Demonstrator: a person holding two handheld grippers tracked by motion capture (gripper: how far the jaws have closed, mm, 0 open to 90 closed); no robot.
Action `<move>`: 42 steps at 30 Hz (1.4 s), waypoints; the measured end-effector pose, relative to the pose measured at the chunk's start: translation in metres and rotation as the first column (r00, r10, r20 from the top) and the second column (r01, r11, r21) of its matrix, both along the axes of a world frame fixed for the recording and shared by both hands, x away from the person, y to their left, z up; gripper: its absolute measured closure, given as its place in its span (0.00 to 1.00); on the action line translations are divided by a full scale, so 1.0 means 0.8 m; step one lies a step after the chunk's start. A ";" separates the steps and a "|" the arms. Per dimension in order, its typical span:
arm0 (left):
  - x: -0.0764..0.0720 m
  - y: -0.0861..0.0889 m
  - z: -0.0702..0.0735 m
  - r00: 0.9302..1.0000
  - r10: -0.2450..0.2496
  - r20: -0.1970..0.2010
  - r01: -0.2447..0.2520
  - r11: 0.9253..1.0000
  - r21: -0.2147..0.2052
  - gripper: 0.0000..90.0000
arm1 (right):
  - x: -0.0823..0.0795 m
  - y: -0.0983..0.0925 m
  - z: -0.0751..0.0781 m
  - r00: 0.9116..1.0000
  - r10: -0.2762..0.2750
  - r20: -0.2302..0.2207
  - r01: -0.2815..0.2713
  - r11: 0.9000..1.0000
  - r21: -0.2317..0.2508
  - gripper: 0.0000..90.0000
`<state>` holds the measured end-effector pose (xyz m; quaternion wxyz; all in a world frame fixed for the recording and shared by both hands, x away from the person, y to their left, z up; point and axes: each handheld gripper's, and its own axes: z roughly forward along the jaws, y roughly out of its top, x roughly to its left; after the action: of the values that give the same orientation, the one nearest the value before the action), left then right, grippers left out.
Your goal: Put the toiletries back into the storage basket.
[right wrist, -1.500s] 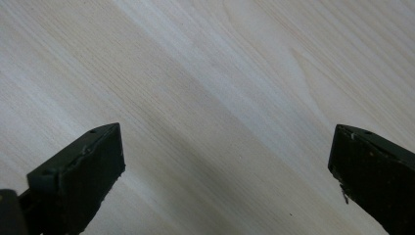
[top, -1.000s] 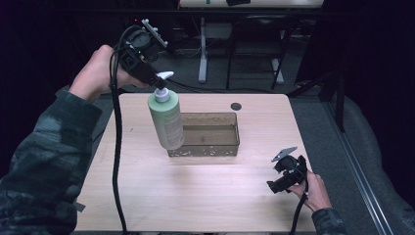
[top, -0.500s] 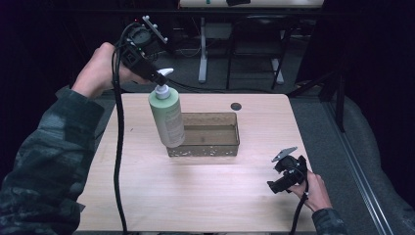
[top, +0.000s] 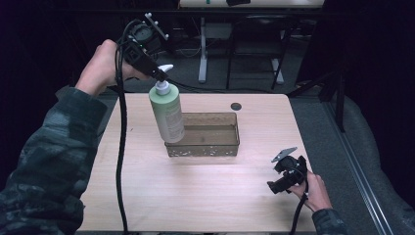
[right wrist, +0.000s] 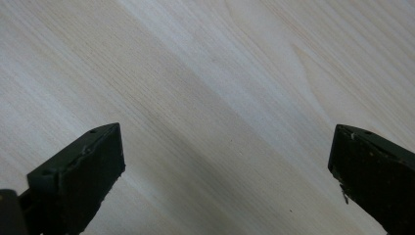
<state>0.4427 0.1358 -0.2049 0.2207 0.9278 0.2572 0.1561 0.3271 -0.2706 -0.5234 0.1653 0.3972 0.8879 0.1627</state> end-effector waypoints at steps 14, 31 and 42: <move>0.016 -0.009 -0.015 1.000 0.014 -0.004 -0.014 1.000 0.011 0.70 | -0.001 0.000 0.000 1.000 -0.006 -0.001 0.006 1.000 0.003 0.00; 0.030 -0.010 -0.031 0.999 0.032 0.002 -0.032 0.999 -0.019 0.70 | -0.001 -0.002 0.000 1.000 -0.003 0.003 0.003 1.000 0.004 0.00; 0.034 -0.010 -0.039 0.999 0.036 0.002 -0.036 0.999 -0.015 0.70 | -0.001 -0.002 0.000 1.000 0.000 0.005 0.000 1.000 -0.004 0.00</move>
<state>0.4698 0.1277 -0.2364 0.2252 0.9211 0.2747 0.1590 0.3262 -0.2720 -0.5236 0.1685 0.3966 0.8878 0.1618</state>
